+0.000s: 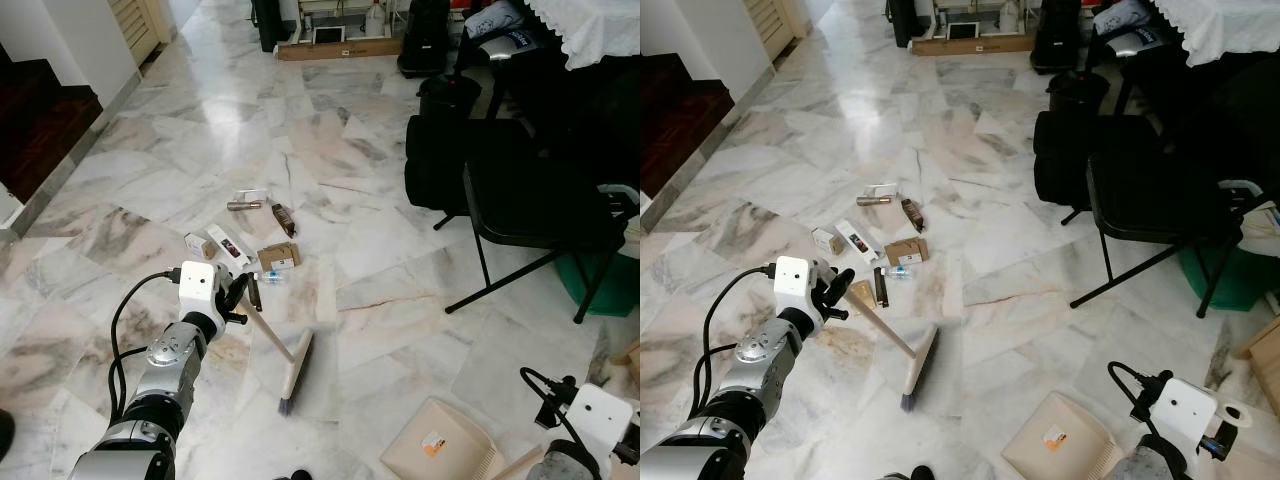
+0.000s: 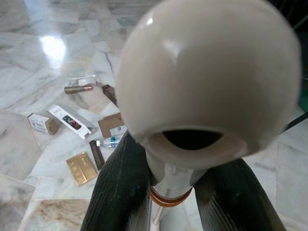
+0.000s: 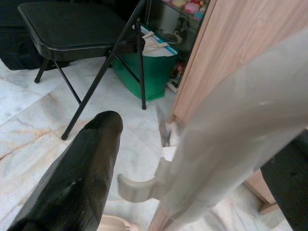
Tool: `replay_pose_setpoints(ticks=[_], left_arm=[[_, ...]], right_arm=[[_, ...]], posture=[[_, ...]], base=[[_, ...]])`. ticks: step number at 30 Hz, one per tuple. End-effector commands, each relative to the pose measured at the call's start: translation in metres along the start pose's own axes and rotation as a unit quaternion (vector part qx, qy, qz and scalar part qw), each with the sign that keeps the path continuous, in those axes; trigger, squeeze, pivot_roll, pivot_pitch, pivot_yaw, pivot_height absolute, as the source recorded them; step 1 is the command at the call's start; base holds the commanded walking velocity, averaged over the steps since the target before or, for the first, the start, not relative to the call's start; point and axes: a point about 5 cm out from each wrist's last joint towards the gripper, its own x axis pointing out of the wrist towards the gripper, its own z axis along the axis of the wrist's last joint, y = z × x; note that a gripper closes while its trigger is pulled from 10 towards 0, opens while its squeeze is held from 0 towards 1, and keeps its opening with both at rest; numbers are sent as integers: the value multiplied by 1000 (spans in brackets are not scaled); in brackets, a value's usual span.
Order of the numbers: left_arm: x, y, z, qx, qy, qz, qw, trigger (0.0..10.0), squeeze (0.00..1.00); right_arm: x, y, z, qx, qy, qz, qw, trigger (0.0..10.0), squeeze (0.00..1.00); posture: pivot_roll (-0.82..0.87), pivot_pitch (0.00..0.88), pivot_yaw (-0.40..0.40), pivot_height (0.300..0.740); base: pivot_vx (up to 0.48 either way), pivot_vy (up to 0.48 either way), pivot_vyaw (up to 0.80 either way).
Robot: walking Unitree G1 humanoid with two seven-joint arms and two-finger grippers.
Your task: Sweep floor
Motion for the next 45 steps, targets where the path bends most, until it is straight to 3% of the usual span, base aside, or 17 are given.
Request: replay_pose_setpoints(ticks=[1, 13, 21, 41, 45], left_arm=[[1, 5, 4, 10, -4, 4, 1000, 10000, 0], [1, 3, 3, 10, 1, 1, 1000, 10000, 0], [1, 4, 4, 11, -3, 0, 1000, 10000, 0], [1, 5, 5, 7, -5, 1, 1000, 10000, 0], [1, 3, 3, 3, 0, 1, 1000, 10000, 0]], right_arm=[[-1, 0, 1, 1, 0, -3, 1000, 10000, 0], [-1, -1, 3, 18, 0, -13, 1000, 10000, 0], [2, -2, 2, 15, 8, -22, 1000, 10000, 0], [4, -2, 4, 30, 6, -30, 999, 10000, 0], [4, -3, 7, 26, -6, -27, 999, 10000, 0]], posture=[[26, 101, 122, 740], [25, 101, 120, 740], [27, 90, 114, 740], [27, 91, 117, 740], [26, 95, 116, 740]], base=[[0, 0, 0], [0, 275, 0], [0, 0, -780], [0, 0, -40], [0, 480, -600]])
